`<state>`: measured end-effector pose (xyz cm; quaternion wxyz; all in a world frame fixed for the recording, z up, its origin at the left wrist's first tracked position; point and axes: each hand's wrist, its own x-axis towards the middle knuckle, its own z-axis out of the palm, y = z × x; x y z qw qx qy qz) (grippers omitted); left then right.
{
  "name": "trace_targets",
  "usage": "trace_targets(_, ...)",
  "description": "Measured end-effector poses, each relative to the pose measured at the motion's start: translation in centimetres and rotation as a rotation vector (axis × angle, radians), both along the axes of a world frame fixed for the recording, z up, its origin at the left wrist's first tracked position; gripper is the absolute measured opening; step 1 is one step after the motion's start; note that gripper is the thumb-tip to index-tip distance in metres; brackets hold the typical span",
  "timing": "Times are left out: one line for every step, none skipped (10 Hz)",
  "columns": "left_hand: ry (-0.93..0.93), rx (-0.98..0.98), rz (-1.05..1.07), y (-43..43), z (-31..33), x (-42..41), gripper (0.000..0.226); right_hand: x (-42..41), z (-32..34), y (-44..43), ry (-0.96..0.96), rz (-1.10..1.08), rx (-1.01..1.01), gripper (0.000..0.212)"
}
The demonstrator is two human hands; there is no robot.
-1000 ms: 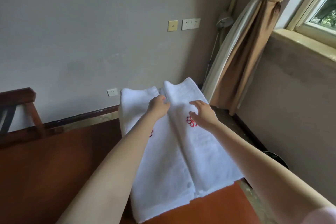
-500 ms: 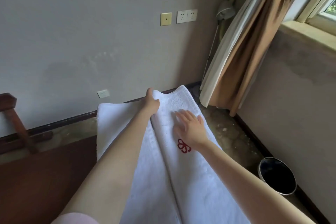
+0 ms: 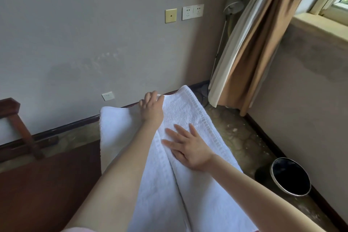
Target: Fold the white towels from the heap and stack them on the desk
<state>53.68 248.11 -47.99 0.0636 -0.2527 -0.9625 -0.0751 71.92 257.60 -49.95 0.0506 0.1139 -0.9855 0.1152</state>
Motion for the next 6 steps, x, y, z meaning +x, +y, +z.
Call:
trace_targets(-0.217,-0.110,0.034,-1.2,-0.5,-0.6,0.042,0.5,0.3,0.4,0.042,-0.193,-0.025,0.050)
trace_targets(-0.347,-0.225,0.082,-1.4,0.4,-0.8,0.053,1.4,0.3,1.4,-0.061,-0.461,-0.030,0.056)
trace_targets(-0.348,-0.211,0.026,-0.8,2.0,-0.2,0.053,1.8,0.8,2.1,-0.150,-0.469,0.001,0.058)
trace_targets(-0.309,-0.112,-0.021,-1.0,3.5,1.6,0.050,1.6,3.0,1.8,-0.155,-0.492,-0.052,0.060)
trace_targets(-0.287,0.027,-0.073,-2.5,5.0,3.5,0.044,1.2,6.2,0.5,-0.097,-0.497,-0.073,0.057)
trace_targets(-0.276,0.209,-0.114,-4.8,7.1,4.8,0.032,0.3,9.8,-0.9,-0.115,-0.511,-0.182,0.041)
